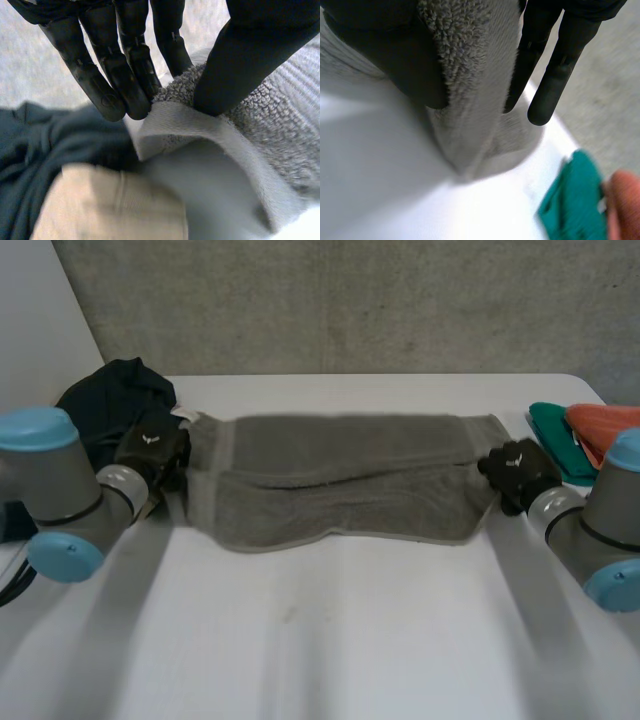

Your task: Fold the laundry.

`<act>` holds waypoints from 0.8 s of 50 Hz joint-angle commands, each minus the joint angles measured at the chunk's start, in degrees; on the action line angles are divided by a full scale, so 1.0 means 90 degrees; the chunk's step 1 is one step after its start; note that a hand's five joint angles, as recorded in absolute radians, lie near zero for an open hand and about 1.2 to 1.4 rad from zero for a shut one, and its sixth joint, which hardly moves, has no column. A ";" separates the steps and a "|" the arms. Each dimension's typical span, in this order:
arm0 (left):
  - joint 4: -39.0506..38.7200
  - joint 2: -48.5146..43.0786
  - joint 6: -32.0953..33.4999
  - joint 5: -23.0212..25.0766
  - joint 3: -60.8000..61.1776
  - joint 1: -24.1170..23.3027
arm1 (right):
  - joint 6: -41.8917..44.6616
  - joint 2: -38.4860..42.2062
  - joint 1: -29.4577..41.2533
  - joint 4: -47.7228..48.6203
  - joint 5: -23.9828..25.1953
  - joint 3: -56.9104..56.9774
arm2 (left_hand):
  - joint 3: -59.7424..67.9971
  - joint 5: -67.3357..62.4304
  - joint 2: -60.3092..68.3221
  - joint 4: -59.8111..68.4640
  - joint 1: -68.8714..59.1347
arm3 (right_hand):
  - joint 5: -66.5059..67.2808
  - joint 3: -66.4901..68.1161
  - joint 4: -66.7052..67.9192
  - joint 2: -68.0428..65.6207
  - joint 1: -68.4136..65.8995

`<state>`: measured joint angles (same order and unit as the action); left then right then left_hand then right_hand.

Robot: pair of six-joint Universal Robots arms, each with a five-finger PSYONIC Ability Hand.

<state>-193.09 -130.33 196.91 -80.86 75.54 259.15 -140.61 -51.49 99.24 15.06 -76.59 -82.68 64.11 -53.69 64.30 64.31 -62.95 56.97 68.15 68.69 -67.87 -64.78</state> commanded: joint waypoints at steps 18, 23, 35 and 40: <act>-0.0285 0.2705 0.0308 0.1189 0.3119 0.0161 | -0.0207 -0.0227 0.0155 -0.0033 -0.0387 -0.0110 | -0.1902 0.1856 -0.1924 -0.1925 0.1774 | 0.1448 0.1317 0.1257 -0.1348 -0.1692; -0.0226 0.2275 0.0562 0.1407 0.3033 0.0239 | -0.0197 -0.0188 0.0214 -0.0013 -0.0396 -0.0130 | -0.2379 0.2333 -0.2401 -0.2402 0.2251 | 0.1448 0.1317 0.1257 -0.1348 -0.1692; 0.0848 0.1055 0.0953 0.0929 0.1842 0.0132 | -0.0012 -0.0168 0.0185 0.0055 -0.0396 -0.0198 | -0.3258 0.3211 -0.3279 -0.3280 0.3129 | 0.1448 0.1317 0.1257 -0.1348 -0.1692; 0.0771 0.0839 0.0944 0.0870 0.1558 0.0064 | 0.0057 -0.0168 0.0175 0.0055 -0.0396 -0.0208 | -0.3130 0.3083 -0.3151 -0.3152 0.3001 | 0.1448 0.1317 0.1257 -0.1348 -0.1692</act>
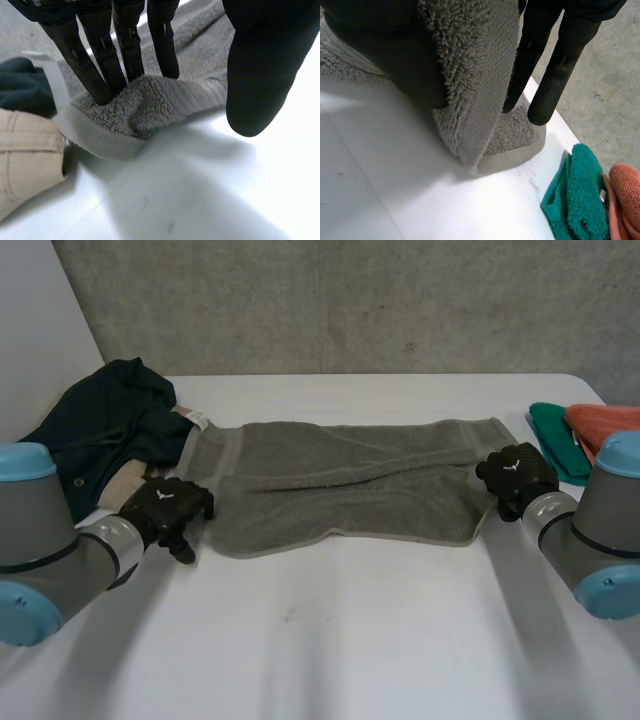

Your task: Fold the laundry.

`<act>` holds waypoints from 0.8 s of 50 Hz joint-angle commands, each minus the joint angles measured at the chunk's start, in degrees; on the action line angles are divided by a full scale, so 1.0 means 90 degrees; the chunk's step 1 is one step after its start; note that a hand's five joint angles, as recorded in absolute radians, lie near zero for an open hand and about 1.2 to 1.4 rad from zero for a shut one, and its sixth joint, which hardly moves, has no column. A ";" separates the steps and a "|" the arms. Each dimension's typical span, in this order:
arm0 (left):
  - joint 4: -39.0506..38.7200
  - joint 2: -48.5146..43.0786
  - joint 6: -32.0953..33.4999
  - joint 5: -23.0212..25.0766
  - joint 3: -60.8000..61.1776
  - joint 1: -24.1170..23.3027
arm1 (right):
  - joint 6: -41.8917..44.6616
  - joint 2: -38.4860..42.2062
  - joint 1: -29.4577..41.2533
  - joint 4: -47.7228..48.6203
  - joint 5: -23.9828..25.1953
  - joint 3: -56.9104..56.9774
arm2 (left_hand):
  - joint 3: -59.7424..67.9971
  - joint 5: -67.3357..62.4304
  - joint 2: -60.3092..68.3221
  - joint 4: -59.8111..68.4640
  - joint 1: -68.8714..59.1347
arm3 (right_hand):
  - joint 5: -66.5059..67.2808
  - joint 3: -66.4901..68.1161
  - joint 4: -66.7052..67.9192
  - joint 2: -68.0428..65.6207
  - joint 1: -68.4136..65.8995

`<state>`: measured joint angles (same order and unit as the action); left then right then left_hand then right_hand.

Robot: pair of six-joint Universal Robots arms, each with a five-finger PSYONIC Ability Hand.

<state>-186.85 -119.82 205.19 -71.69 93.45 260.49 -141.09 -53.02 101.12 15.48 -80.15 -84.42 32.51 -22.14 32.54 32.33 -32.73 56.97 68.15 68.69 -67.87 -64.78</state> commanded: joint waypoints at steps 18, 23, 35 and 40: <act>0.0487 -0.0175 0.0023 -0.0336 -0.0911 -0.0145 | 0.0471 -0.0622 -0.0132 -0.0966 0.0000 -0.0093 | 0.5277 -0.5318 0.5273 0.5297 -0.5253 | 0.1448 0.1317 0.1257 -0.1348 -0.1692; 0.1462 0.1055 0.0072 -0.0160 -0.0511 -0.0106 | 0.1037 -0.1188 -0.0327 -0.2321 0.0068 -0.0132 | 0.5277 -0.5318 0.5273 0.5297 -0.5253 | 0.1448 0.1317 0.1257 -0.1348 -0.1692; 0.4267 0.1604 0.1585 -0.0277 -0.0002 0.0089 | 0.2746 -0.2117 -0.0952 -0.5304 0.0390 -0.0864 | 0.5277 -0.5318 0.5273 0.5297 -0.5253 | 0.1448 0.1317 0.1257 -0.1348 -0.1692; 0.3849 0.1361 0.1684 -0.0365 -0.0100 0.0002 | 0.2904 -0.1971 -0.1167 -0.4817 0.0556 -0.0797 | 0.5277 -0.5318 0.5273 0.5297 -0.5253 | 0.1448 0.1317 0.1257 -0.1348 -0.1692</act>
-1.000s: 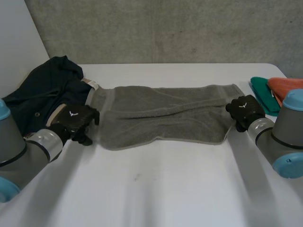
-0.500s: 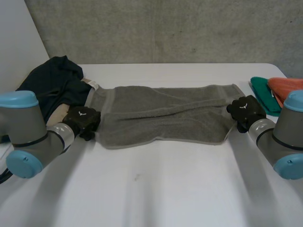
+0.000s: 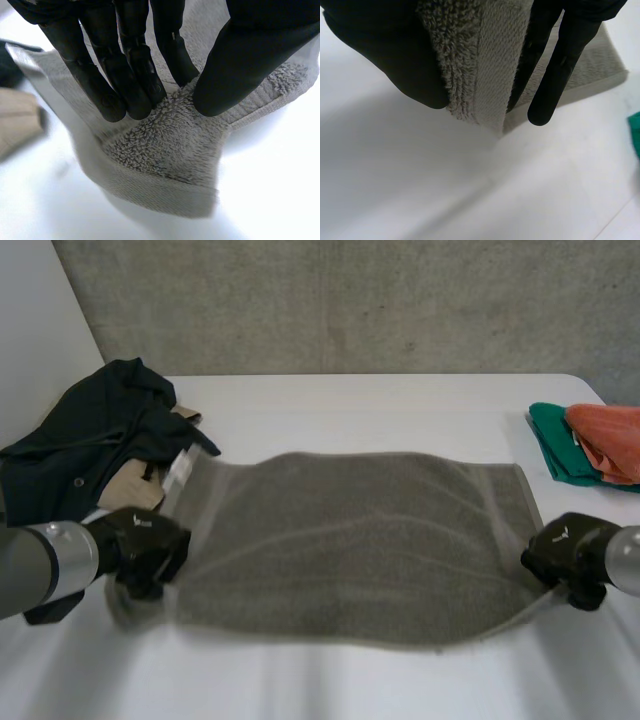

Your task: Fold the laundry.

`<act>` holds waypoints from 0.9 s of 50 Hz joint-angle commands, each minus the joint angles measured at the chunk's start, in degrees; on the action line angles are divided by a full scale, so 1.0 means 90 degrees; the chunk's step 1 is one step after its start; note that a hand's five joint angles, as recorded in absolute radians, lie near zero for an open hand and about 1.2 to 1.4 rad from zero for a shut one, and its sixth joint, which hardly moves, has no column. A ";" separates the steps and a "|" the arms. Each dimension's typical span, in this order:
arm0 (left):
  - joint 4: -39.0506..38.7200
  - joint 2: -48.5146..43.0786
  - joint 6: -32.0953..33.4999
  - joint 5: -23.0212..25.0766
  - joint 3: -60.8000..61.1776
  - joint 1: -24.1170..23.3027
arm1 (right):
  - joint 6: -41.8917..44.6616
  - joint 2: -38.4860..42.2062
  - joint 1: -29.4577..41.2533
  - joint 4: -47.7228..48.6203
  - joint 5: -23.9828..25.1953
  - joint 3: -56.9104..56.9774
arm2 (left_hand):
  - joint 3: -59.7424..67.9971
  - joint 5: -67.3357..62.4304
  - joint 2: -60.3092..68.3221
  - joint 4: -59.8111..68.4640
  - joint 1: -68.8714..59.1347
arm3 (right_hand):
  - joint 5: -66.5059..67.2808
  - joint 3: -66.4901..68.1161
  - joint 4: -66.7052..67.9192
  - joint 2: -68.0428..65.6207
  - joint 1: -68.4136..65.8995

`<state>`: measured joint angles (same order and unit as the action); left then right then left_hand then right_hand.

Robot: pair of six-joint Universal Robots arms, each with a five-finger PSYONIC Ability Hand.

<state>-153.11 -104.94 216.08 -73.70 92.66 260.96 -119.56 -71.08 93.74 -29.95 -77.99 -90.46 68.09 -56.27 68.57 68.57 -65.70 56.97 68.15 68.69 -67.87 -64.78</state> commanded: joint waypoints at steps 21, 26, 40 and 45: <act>-0.4157 -0.1837 -0.1556 -0.0864 -0.5324 -0.0675 | -0.3354 0.1073 0.0571 0.6224 -0.0798 0.3566 | 0.1323 -0.1526 0.1270 0.1270 -0.1589 | 0.1448 0.1317 0.1257 -0.1348 -0.1692; -0.4785 -0.1622 -0.2505 -0.0854 -0.5638 -0.0587 | -0.3970 0.0525 0.0551 0.7167 -0.0719 0.3391 | 0.1323 -0.1526 0.1270 0.1270 -0.1589 | 0.1448 0.1317 0.1257 -0.1348 -0.1692; -0.3866 -0.1553 -0.2496 -0.0561 -0.3394 -0.0460 | -0.3629 0.0798 0.0610 0.5692 -0.0075 0.2034 | 0.1323 -0.1526 0.1270 0.1270 -0.1589 | 0.1448 0.1317 0.1257 -0.1348 -0.1692; -0.4295 -0.2040 -0.2272 -0.0375 -0.2301 -0.0451 | -0.3220 0.1276 0.0639 0.5458 0.0033 0.1283 | 0.1323 -0.1526 0.1270 0.1270 -0.1589 | 0.1448 0.1317 0.1257 -0.1348 -0.1692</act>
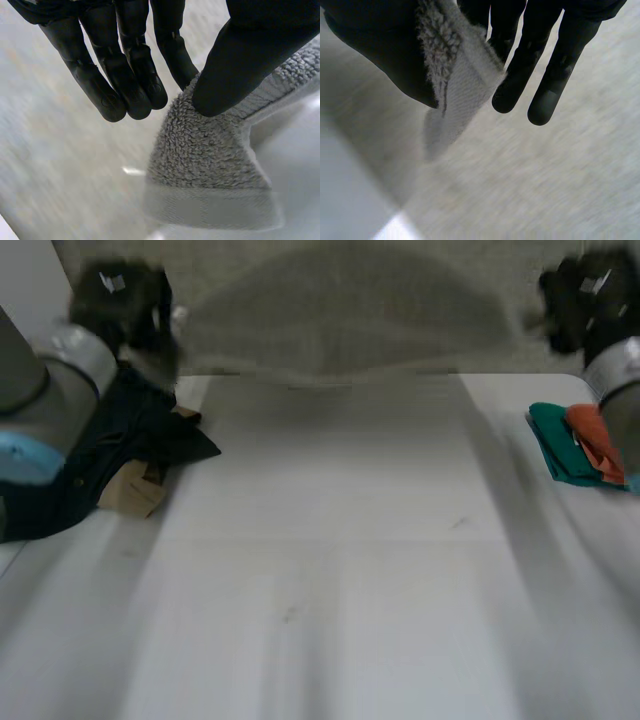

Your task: Fold the laundry.

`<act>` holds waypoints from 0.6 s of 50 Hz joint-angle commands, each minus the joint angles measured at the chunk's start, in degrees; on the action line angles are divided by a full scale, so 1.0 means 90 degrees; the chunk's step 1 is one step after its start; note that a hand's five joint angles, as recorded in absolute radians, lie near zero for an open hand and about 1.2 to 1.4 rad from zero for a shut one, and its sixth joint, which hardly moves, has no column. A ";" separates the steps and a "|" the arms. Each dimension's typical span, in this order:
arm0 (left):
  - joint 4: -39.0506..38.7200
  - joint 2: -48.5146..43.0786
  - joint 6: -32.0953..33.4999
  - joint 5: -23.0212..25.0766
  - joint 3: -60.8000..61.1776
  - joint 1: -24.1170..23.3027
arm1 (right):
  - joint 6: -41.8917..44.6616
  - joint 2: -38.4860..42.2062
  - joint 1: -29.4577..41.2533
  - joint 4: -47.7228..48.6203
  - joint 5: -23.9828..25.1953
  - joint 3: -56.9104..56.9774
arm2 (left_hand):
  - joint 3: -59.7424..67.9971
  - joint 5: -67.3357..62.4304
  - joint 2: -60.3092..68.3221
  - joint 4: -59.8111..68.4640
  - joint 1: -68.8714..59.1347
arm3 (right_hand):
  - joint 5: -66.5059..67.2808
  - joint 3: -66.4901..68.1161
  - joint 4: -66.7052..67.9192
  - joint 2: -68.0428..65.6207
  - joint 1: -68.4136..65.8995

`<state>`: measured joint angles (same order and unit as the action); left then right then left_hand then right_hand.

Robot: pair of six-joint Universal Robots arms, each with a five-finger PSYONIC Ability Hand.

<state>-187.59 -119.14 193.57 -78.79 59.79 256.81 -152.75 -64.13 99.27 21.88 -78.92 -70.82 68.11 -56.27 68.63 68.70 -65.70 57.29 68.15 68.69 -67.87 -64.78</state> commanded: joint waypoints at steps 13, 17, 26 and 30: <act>-0.0963 -0.1470 0.1295 0.0239 0.2077 -0.0019 | 0.1132 0.1178 -0.0044 -0.0517 0.0077 -0.1555 | -0.1116 0.0913 -0.1175 -0.1182 0.0849 | 0.1412 0.1317 0.1256 -0.1348 -0.1692; -0.0895 -0.1011 0.1480 0.0230 0.2448 -0.0019 | 0.1103 0.1052 -0.0044 -0.0537 -0.0011 -0.1604 | -0.4805 0.4601 -0.4864 -0.4871 0.4538 | 0.1412 0.1317 0.1256 -0.1348 -0.1692; -0.0973 0.0512 0.1412 0.0132 0.4147 0.0040 | 0.0996 0.0837 -0.0103 -0.0508 -0.0030 -0.1838 | -0.2179 0.1975 -0.2237 -0.2245 0.1911 | 0.1412 0.1317 0.1256 -0.1348 -0.1692; -0.0963 0.0572 0.1334 0.0288 0.4431 0.0001 | 0.0995 0.0778 -0.0102 -0.0488 -0.0001 -0.1877 | -0.0902 0.0698 -0.0961 -0.0968 0.0635 | 0.1412 0.1317 0.1256 -0.1348 -0.1692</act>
<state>-195.95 -117.11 206.78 -77.56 93.78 257.08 -143.78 -56.31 98.36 17.13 -79.12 -86.89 40.64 -30.74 40.65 40.87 -42.90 57.30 68.15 68.70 -67.87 -64.78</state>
